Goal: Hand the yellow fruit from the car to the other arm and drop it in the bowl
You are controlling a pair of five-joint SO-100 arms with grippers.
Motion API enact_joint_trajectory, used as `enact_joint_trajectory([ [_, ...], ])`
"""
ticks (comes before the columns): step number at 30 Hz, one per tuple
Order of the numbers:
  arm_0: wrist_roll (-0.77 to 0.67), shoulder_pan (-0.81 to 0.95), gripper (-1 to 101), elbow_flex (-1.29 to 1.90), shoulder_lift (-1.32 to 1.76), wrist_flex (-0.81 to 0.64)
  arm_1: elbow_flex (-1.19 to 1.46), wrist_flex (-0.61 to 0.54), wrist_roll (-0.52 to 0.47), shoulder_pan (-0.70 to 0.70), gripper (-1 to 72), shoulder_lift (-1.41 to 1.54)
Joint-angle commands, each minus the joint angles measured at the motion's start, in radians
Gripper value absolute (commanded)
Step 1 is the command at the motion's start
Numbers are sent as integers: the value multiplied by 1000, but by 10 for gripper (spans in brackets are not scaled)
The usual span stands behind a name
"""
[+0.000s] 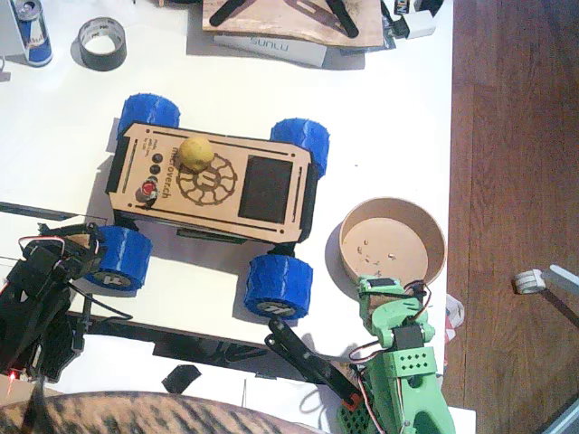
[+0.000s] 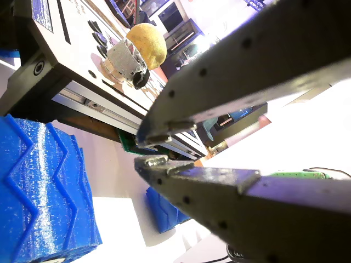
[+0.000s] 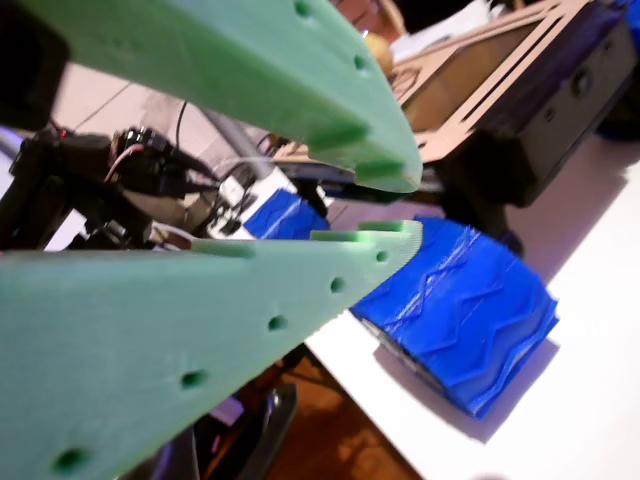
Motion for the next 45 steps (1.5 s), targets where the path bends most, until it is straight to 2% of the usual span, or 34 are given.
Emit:
enact_joint_trajectory([
  [1,3,-2,19,117,91,3,-28,15,-26,3,0,9],
  [10,3,-2,18,117,91,3,-63,49,-78,23,0,9],
  [17,8,-2,18,117,91,3,-64,52,-75,34,0,8],
  [20,11,-2,68,118,91,-23,-64,54,-80,34,0,8],
  [28,-3,6,120,25,91,-21,-64,55,-87,34,0,8],
  [30,-3,0,130,-43,14,-31,-64,55,-89,35,0,8],
  [35,-2,2,120,-275,-374,-163,-66,60,-95,40,0,8],
  [39,-2,-2,159,-463,-476,-146,-67,60,-98,41,0,8],
  [45,-2,-2,226,-769,-815,-133,-69,60,-98,41,0,8],
])
